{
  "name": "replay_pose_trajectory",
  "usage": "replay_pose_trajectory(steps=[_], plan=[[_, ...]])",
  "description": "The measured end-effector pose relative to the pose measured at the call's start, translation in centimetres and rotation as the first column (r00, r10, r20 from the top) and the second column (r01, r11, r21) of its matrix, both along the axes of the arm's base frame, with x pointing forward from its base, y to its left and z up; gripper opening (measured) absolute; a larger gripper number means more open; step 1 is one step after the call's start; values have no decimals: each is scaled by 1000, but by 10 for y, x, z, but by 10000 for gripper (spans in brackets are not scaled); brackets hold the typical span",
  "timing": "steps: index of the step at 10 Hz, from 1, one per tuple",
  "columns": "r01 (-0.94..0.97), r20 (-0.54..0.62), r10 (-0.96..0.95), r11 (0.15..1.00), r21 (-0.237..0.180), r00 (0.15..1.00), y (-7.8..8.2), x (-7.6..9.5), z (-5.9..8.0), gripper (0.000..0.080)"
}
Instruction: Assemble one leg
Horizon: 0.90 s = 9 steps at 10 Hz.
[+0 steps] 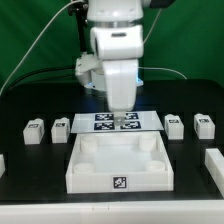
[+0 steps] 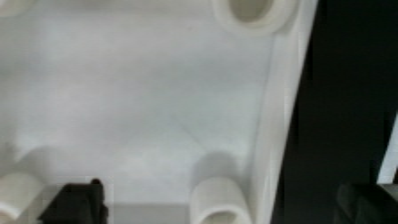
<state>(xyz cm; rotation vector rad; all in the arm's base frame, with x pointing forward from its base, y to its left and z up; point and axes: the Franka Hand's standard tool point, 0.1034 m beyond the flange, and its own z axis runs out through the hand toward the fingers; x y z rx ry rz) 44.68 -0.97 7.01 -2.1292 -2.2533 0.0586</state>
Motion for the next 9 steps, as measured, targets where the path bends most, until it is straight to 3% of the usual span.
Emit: replay_pose_trajectory(steps=[2,4,7,8,9], plan=[[25,-4,-25,1000,15,1000,-6,-21,-32,650],[44,-33,-44,999,25,998,-6,-30,-56,650],[86,-17,-85,996,27,996,-2,-26,-60,650],[87,-17,-86,996,27,996,-2,-26,-60,557],[87,-17,-87,996,27,996,-2,-26,-60,557]])
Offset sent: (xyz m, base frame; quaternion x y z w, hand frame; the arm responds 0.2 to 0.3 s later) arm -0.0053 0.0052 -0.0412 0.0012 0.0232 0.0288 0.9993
